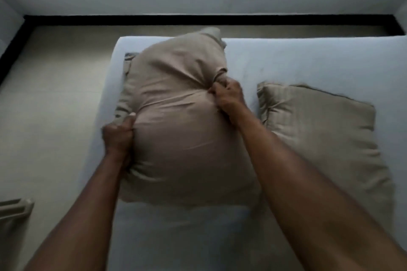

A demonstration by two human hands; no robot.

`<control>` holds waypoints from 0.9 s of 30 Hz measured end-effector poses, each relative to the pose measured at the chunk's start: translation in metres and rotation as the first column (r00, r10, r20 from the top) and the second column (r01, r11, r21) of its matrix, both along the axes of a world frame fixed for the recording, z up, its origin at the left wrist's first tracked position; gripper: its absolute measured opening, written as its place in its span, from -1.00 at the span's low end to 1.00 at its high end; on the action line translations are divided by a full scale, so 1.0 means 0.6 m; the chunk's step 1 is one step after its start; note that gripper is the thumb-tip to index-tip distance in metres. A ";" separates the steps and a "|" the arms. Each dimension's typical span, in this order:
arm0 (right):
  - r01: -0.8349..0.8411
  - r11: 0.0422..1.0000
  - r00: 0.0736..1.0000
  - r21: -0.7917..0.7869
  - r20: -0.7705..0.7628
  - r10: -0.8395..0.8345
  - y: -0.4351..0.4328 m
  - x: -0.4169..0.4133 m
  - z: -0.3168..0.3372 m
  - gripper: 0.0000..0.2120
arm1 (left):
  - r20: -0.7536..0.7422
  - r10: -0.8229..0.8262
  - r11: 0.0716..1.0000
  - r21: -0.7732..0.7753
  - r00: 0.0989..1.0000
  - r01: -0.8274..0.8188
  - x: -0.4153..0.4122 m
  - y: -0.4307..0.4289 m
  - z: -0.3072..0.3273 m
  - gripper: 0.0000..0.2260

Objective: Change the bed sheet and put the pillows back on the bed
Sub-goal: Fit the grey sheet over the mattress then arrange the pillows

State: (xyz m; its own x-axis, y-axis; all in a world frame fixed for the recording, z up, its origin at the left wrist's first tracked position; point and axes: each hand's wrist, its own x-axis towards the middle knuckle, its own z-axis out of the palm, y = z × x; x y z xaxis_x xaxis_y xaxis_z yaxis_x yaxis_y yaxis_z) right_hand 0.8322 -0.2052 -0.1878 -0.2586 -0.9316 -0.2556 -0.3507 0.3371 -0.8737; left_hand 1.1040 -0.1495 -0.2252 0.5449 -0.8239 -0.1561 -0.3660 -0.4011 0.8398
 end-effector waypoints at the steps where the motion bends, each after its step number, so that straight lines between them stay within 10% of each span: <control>1: -0.017 0.999 0.990 -0.043 -0.138 0.011 -0.006 -0.037 0.031 -0.87 | -0.119 -0.002 0.999 0.036 0.993 0.006 -0.047 0.007 0.011 -0.67; 8: -0.087 0.994 0.561 0.066 -0.821 0.103 0.035 -0.261 0.150 -0.36 | -0.551 -0.250 0.959 -0.028 0.796 0.282 -0.425 0.035 0.011 -0.64; 13: -0.156 0.812 0.454 0.563 -0.689 0.565 0.185 -0.315 0.021 -0.21 | -0.329 -0.685 0.672 0.056 0.650 0.738 -0.538 0.122 -0.002 -0.26; 20: -0.172 0.955 0.466 0.242 -0.834 0.295 0.229 -0.235 0.004 -0.32 | 0.094 -0.799 0.600 0.188 0.594 0.778 -0.394 0.190 -0.021 -0.47; 27: -0.412 0.908 0.411 0.072 -0.875 0.256 0.299 -0.052 -0.126 -0.42 | 0.328 -0.944 0.254 0.672 0.028 0.696 -0.122 0.157 -0.183 -0.40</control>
State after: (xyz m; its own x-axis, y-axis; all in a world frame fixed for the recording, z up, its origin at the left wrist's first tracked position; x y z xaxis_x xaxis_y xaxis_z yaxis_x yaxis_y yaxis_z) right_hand 0.8008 -0.0261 -0.2632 0.0702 -0.9969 0.0369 -0.9935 -0.0732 -0.0868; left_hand 1.0311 -0.0553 -0.3351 -0.4462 -0.7563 -0.4785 -0.8919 0.4199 0.1681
